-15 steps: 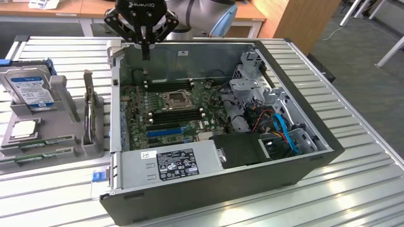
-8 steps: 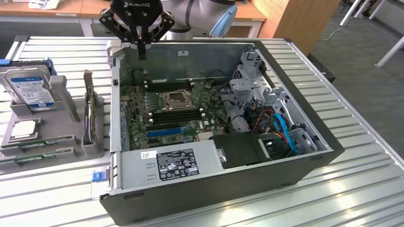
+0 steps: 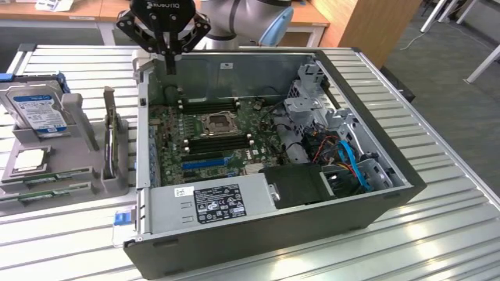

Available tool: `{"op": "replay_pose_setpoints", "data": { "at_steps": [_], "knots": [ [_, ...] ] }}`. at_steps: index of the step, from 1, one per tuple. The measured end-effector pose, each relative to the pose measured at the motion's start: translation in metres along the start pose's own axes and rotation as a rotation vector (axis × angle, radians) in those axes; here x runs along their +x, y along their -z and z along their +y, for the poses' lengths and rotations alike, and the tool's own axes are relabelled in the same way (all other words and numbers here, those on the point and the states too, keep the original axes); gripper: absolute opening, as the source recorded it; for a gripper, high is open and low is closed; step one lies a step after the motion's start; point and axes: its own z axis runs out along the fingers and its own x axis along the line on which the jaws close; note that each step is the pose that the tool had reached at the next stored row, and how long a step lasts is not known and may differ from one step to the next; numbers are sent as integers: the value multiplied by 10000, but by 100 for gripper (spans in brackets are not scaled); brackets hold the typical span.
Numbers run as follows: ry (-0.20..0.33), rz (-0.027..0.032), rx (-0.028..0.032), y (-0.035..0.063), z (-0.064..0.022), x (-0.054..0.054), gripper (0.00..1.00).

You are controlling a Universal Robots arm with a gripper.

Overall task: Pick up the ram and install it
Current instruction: 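Reach for the ram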

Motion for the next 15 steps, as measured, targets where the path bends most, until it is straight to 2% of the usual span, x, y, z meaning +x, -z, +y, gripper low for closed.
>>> {"op": "replay_pose_setpoints", "data": {
  "at_steps": [15],
  "knots": [
    [-1,-1,0,4,-11,146,10]
  ]
}}
